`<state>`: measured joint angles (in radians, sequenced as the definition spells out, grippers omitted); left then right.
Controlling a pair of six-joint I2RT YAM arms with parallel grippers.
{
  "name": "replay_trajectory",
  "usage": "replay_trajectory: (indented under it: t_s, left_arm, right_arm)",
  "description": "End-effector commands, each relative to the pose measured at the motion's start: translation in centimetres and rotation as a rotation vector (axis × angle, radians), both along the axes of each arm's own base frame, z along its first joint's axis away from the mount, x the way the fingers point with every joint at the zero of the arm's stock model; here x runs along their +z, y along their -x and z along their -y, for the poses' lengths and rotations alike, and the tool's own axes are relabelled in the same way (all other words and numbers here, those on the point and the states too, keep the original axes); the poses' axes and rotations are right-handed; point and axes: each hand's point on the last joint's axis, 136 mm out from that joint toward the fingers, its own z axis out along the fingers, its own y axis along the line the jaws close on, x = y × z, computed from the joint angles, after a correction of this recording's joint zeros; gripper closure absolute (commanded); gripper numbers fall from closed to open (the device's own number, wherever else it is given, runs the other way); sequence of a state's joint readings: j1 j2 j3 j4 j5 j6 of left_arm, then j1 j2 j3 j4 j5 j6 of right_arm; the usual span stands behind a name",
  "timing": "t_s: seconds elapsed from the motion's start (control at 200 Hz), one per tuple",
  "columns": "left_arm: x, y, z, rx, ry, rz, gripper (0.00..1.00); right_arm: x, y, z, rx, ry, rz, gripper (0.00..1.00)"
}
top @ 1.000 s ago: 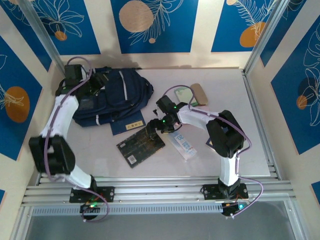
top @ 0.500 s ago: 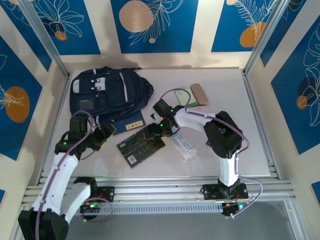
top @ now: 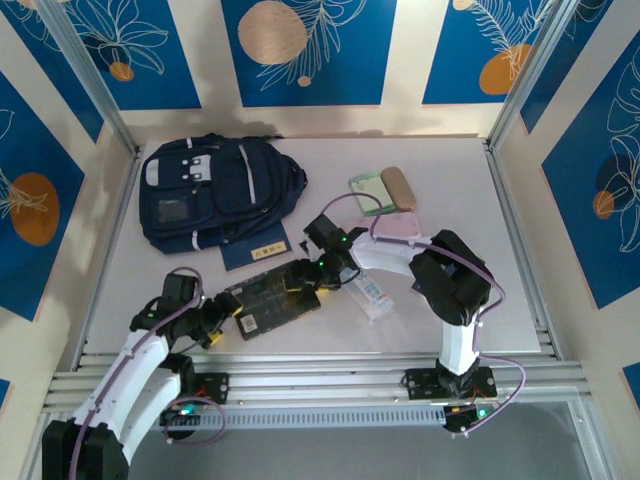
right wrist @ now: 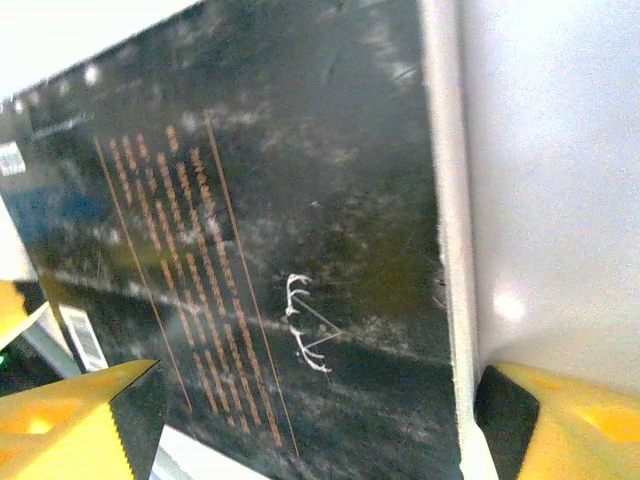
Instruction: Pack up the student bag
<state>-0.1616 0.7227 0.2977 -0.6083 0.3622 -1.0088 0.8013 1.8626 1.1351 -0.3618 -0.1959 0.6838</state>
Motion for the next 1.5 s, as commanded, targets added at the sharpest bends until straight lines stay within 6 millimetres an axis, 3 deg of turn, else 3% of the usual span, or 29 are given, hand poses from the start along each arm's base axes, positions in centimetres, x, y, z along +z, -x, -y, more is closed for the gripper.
replay_trajectory:
  t_s: [0.0,0.22,0.475,0.775,0.89,1.065,1.15,1.495]
  left_arm:
    - [-0.7,-0.7,-0.1,0.004,-0.024,0.017,0.22]
    - [-1.3,-2.4,0.5,-0.069,-0.054,0.016,0.27]
    - [-1.7,-2.7,2.2,-0.160,-0.044,0.009,0.35]
    - [-0.5,-2.8,1.8,-0.211,-0.105,0.049,0.41]
    - [-0.4,-2.9,2.1,-0.233,-0.108,0.051,0.42]
    - [-0.1,-3.1,2.9,-0.296,-0.124,0.046,0.43]
    - [0.5,-3.3,3.1,-0.327,-0.153,0.062,0.43]
    - [4.2,-4.1,1.5,-0.382,-0.327,0.120,0.29]
  right_arm:
    - [0.7,3.1,-1.4,0.048,-0.036,-0.057,0.18]
    - [1.0,3.0,-1.8,0.049,-0.040,-0.040,0.18]
    - [3.4,2.9,-4.1,0.020,-0.324,-0.186,0.25]
    - [6.7,3.6,-2.8,0.002,-0.402,-0.173,0.36]
    - [7.1,3.9,-2.7,-0.001,-0.423,-0.178,0.49]
    - [6.6,3.7,-2.6,-0.012,-0.403,-0.173,0.89]
    - [6.3,3.7,-2.6,-0.014,-0.396,-0.176,1.00]
    - [4.8,2.3,-1.2,-0.080,-0.340,-0.148,1.00]
